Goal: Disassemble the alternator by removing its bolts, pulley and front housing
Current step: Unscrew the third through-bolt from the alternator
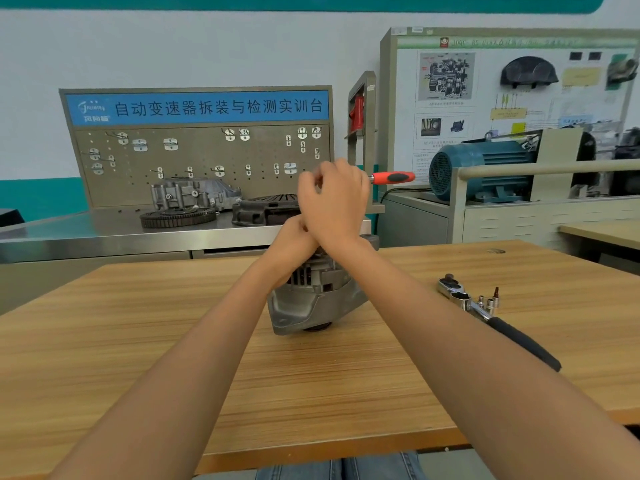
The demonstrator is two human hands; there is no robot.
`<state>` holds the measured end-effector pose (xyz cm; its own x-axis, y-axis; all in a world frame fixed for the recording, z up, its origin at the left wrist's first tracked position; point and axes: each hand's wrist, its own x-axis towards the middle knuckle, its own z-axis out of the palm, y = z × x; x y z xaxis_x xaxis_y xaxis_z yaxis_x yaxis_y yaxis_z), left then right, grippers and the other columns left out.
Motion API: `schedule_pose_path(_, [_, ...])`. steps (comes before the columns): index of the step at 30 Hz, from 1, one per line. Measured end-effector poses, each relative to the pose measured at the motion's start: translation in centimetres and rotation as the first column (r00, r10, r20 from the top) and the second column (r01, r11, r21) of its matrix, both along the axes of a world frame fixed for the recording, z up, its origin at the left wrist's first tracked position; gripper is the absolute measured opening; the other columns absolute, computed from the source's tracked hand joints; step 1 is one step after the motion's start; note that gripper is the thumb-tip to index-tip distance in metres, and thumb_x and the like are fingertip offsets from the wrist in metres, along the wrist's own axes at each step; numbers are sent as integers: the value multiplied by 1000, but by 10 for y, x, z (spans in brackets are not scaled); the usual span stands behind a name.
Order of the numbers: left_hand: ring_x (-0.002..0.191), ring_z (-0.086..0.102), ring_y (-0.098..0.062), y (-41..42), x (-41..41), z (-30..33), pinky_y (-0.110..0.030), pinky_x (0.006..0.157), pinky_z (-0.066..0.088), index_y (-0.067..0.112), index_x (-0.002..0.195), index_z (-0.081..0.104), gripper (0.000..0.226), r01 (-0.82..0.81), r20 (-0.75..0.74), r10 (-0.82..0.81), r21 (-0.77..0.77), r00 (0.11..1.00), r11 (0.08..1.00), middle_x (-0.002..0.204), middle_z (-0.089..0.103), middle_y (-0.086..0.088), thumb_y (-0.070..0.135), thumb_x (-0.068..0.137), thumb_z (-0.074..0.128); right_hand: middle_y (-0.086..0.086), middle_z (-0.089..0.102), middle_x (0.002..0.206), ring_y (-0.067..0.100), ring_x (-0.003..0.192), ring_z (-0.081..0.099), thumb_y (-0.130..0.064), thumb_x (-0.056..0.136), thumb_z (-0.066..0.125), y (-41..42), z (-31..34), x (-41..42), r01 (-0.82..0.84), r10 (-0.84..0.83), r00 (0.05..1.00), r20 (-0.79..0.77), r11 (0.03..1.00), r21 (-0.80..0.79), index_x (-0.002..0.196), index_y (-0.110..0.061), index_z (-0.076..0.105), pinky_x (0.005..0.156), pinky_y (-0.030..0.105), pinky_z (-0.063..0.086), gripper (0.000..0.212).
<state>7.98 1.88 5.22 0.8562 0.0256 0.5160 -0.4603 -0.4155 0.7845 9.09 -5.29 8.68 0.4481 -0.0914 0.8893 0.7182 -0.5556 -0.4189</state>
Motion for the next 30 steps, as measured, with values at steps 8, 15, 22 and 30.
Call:
schedule_pose_path(8, [80, 64, -1, 1, -1, -2, -13, 75, 50, 29, 79, 71, 31, 125, -19, -127, -55, 992, 991, 81, 72, 11, 18, 95, 48, 2, 42, 52, 8, 52, 44, -14, 93, 37, -13, 19, 1, -543, 734, 654, -180, 622, 565, 48, -12, 40, 65, 21, 35, 45])
schedule_pose_path(15, [98, 64, -8, 4, -1, -4, -25, 91, 47, 27, 98, 71, 17, 90, -30, -92, -72, 995, 993, 99, 72, 9, 25, 94, 54, 2, 40, 49, 9, 49, 41, -14, 93, 37, -11, 23, 4, -531, 747, 632, -208, 612, 586, 47, -12, 38, 63, 20, 36, 46])
schedule_pose_path(22, [65, 61, -5, 0, -2, -7, -17, 63, 52, 18, 69, 67, 30, 15, 45, -10, -113, 999, 993, 58, 67, 10, 0, 90, 55, -5, 30, 45, 12, 48, 29, -13, 91, 43, -3, 12, 4, -386, 411, 909, -64, 891, 239, 47, -16, 31, 54, 25, 30, 46])
schedule_pose_path(30, [36, 40, 6, 0, 1, -7, -7, 38, 30, 14, 63, 52, 33, -116, 29, 119, -95, 992, 989, 39, 49, 14, -6, 88, 48, 5, 52, 95, 23, 94, 46, -32, 84, 43, 2, -4, 3, 331, -325, 943, 65, 907, -260, 97, -10, 57, 96, 37, 26, 29])
